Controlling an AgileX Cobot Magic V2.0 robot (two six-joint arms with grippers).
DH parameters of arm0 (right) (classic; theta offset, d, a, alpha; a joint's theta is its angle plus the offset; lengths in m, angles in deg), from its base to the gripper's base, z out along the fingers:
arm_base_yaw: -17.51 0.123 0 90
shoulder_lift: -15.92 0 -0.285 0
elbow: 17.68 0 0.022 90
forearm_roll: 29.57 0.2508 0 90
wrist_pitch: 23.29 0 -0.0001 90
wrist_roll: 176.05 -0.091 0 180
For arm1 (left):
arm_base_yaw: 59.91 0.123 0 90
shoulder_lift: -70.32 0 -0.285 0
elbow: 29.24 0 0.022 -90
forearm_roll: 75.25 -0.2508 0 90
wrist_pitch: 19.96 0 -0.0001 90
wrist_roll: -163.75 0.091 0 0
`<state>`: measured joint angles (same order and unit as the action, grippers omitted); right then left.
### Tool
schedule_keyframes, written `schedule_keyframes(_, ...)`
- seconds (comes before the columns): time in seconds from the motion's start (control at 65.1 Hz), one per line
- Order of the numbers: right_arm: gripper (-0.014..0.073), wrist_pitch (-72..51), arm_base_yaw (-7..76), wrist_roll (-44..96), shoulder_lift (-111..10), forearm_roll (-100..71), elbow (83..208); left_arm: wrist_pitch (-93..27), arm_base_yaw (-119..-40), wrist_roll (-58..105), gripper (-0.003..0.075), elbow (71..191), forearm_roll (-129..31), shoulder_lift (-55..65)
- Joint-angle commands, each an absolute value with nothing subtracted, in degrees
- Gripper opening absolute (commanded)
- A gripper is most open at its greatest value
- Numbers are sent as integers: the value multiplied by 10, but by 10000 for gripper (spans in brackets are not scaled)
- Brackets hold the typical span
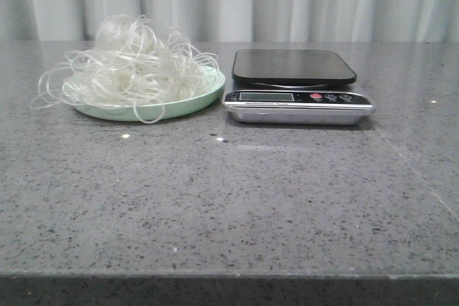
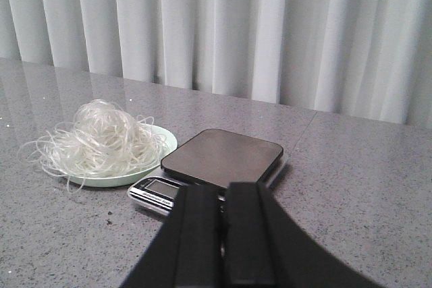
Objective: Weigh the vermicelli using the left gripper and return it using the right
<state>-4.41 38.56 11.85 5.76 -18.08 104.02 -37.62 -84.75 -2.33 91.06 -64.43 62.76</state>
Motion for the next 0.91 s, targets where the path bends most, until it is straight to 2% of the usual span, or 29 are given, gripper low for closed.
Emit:
schedule_keyframes(0.0,165,-91,383,124,50,-182,1055,-315,-818,-25,146,899,-646,629)
schedule_keyframes(0.2,165,-91,383,124,50,-182,1055,-226,-689,-25,146,794,-646,630)
schedule_keyframes(0.384,165,-90,383,124,50,-182,1055,-211,-599,-27,146,738,-646,640)
schedule_keyframes(0.568,165,-90,383,124,50,-182,1055,-212,-588,-27,146,730,-655,640)
schedule_keyframes(0.891,165,-89,383,124,50,-182,1055,-158,-636,-28,146,730,-682,640)
